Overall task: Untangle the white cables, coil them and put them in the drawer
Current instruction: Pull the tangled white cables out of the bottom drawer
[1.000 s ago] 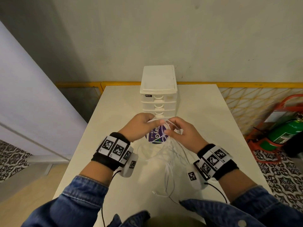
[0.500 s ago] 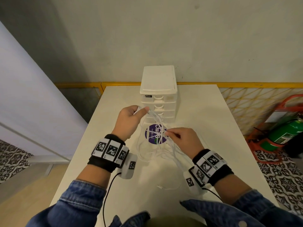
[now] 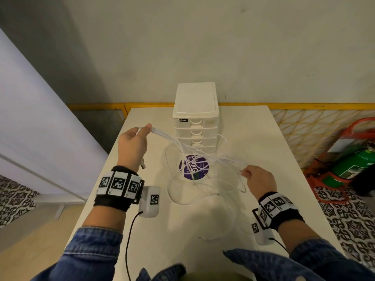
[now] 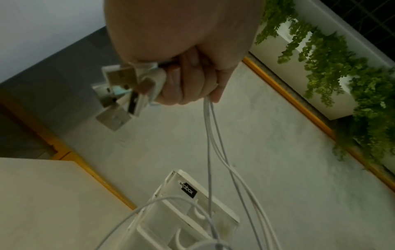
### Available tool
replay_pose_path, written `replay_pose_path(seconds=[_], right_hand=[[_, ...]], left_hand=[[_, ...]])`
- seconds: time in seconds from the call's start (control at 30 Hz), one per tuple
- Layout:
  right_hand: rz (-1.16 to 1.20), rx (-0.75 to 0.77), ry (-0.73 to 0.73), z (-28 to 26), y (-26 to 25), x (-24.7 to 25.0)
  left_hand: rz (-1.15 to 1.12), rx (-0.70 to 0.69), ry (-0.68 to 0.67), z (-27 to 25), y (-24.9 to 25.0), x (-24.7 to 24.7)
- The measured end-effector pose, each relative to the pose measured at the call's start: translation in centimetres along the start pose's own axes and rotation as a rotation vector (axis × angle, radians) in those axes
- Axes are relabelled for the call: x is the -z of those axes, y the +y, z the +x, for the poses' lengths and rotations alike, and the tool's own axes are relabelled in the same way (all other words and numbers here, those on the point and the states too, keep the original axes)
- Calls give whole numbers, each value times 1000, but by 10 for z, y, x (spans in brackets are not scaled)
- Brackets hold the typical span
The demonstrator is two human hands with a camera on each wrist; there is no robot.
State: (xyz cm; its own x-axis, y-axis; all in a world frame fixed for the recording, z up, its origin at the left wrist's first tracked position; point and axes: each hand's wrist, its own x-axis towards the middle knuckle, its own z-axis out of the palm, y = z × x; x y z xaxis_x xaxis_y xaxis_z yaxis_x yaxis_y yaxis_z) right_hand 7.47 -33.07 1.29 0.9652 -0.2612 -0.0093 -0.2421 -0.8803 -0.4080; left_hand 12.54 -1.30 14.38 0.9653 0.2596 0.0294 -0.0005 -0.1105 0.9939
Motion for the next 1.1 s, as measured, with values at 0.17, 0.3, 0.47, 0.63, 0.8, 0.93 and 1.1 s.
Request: replay_pose_path(seconds=[0.17, 0.3, 0.47, 0.63, 0.8, 0.93, 1.1], right_hand=[[129, -81, -184, -3, 15, -5], [57, -19, -221, -3, -10, 12], [287, 174, 85, -10, -68, 45], [751, 385, -231, -22, -113, 38], [694, 350, -356, -30, -106, -5], [490, 294, -363, -31, -75, -22], [342, 284, -181, -16, -55, -15]], left_hand=[[39, -25, -89, -5, 1, -6], [172, -82, -232, -14, 3, -21], [186, -75, -348, -23, 2, -37], [154, -112, -460, -34, 13, -48], [-87, -173, -416, -37, 28, -37], [-207, -208, -293, -25, 34, -22], [-254, -165, -183, -23, 25, -16]])
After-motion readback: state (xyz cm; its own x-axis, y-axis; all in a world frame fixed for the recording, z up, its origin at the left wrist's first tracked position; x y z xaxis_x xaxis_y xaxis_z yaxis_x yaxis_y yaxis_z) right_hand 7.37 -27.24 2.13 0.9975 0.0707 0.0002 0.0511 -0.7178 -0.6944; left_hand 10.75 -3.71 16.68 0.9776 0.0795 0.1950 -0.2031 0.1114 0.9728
